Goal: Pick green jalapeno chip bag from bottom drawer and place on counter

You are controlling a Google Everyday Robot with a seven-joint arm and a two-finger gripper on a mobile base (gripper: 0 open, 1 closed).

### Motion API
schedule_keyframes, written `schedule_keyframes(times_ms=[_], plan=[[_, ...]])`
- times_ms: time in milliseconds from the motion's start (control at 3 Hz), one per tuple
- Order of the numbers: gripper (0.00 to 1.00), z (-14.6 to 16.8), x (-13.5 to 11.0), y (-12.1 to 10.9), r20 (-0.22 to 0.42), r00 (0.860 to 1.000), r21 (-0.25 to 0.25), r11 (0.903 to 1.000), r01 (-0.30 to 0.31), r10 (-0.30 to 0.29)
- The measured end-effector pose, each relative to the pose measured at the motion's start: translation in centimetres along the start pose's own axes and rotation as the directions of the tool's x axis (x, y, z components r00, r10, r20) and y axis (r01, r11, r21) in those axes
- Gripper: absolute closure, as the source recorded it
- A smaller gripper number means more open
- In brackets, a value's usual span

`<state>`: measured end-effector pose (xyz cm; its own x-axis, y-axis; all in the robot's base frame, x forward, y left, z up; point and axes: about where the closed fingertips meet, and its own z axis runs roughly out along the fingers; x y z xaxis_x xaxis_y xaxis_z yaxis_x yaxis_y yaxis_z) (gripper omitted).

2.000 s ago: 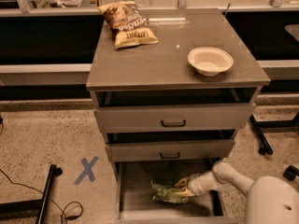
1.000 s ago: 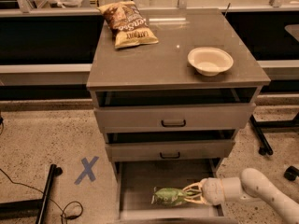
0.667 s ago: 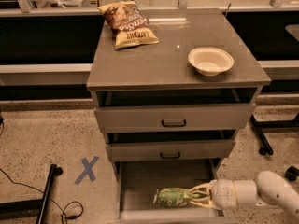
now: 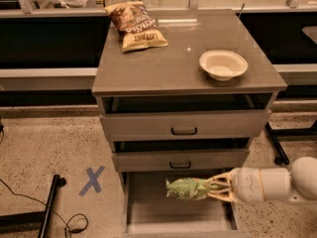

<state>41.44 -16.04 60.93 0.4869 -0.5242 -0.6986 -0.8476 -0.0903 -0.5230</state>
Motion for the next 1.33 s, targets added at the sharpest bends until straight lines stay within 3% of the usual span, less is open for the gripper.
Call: schedule_keyframes(times_ms=[667,1000,1333], plan=[[1.0,-3.2,-6.9,-11.6,-0.075,0.997,-0.027,0.9995,-0.017,0.015],[1.0,-5.4,-9.2,-17.8,-0.108,0.993,-0.013,0.9986,-0.051,0.05],[1.0,-5.4,-9.3,-17.8,-0.108,0.993,-0.013,0.9986,-0.051,0.049]])
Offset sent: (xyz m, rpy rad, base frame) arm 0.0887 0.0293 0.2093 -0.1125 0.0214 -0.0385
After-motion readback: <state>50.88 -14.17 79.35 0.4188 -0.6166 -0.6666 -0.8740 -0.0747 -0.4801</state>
